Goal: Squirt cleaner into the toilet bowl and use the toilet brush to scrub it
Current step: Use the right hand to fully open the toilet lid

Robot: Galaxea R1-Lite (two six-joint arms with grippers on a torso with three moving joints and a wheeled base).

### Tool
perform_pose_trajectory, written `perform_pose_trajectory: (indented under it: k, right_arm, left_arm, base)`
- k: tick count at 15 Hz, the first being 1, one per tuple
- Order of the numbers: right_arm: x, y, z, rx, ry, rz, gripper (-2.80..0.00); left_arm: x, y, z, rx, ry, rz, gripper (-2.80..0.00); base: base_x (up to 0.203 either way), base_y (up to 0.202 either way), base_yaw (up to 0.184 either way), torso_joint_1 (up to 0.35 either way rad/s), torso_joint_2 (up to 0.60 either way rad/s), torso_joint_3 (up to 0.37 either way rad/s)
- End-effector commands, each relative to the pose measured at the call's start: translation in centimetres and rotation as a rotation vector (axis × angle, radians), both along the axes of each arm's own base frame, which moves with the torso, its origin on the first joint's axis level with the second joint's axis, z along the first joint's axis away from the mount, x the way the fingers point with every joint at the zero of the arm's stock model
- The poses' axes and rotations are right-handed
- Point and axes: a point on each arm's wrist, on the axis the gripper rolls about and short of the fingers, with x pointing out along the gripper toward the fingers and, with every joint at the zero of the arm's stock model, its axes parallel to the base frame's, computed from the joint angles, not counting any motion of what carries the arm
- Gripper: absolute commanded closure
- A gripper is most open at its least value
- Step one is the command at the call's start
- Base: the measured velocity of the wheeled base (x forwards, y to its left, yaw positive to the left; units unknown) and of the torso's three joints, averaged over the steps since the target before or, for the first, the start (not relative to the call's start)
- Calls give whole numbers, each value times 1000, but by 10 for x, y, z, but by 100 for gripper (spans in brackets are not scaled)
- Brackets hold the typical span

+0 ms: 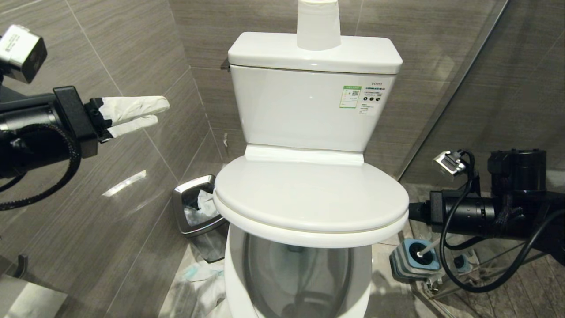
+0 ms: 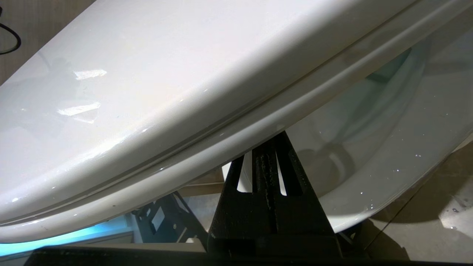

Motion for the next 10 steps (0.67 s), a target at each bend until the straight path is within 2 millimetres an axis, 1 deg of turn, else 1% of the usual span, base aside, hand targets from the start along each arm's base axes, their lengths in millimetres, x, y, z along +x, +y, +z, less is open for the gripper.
perform_pose_trajectory:
  k: [1, 4, 6, 8, 10]
  right_arm:
    - [0, 0, 1, 4, -2, 4, 0]
    - [0, 0, 0, 3, 0, 2, 0]
    - [0, 0, 0, 3, -1, 2, 0]
    - [1, 0, 0, 3, 0, 2, 0]
    - [2, 0, 0, 3, 1, 2, 0]
  left_arm:
    - [-8, 3, 6, 4, -37, 9, 0]
    - [-16, 12, 11, 92, -140, 73, 0]
    - [-24, 18, 15, 160, -208, 182, 0]
    - [-38, 21, 19, 185, -233, 275, 0]
    - [-55, 22, 21, 183, -251, 301, 0]
  base:
    - [0, 0, 0, 0, 0, 0]
    - [0, 0, 0, 0, 0, 0]
    - [0, 0, 0, 0, 0, 0]
    - [0, 0, 0, 0, 0, 0]
    - [0, 0, 0, 0, 0, 0]
